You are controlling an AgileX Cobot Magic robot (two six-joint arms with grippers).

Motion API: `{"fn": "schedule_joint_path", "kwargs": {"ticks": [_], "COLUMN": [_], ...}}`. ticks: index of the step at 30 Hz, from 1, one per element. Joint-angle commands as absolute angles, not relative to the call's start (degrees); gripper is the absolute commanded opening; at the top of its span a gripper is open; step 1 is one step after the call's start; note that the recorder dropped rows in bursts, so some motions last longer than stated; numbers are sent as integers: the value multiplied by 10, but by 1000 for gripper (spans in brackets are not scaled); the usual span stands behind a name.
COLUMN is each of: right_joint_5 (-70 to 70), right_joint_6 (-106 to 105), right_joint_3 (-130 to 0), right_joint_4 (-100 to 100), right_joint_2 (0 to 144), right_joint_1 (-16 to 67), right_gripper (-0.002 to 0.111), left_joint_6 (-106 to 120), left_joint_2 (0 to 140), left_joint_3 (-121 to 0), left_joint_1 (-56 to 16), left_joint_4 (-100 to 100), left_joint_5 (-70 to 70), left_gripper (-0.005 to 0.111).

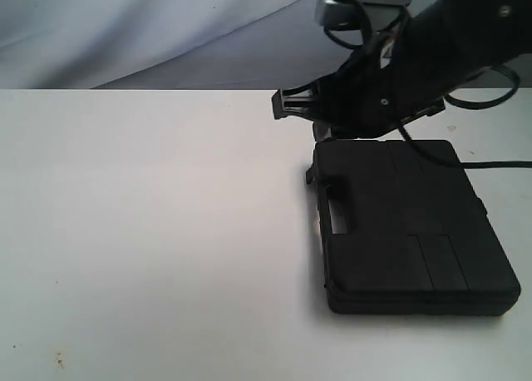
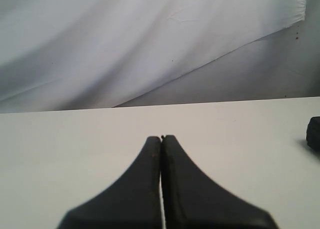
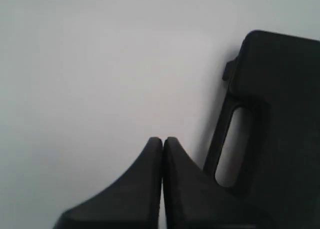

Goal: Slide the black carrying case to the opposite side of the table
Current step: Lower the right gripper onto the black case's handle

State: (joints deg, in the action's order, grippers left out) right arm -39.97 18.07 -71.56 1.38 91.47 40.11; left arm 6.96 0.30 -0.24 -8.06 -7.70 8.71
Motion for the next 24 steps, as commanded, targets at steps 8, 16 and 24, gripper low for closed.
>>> {"fn": "schedule_joint_path", "kwargs": {"ticks": [8,16,24], "right_joint_5": [-549,-599,-625], "right_joint_6": [244,244,239], "right_joint_3": [-846,-899,-941], "right_joint_4": [-44,-44,16], "right_joint_2": [1052,1118,1158], "right_joint_1": [407,404,359], "right_gripper": [0,0,15], "left_joint_6": [64,64,64], "left_joint_2": [0,0,0], "left_joint_3": [0,0,0], "left_joint_1": [-80,-80,-80], "left_joint_4": [-77,-77,-77], "left_joint_5": [84,84,84], "left_gripper": [0,0,0]}}
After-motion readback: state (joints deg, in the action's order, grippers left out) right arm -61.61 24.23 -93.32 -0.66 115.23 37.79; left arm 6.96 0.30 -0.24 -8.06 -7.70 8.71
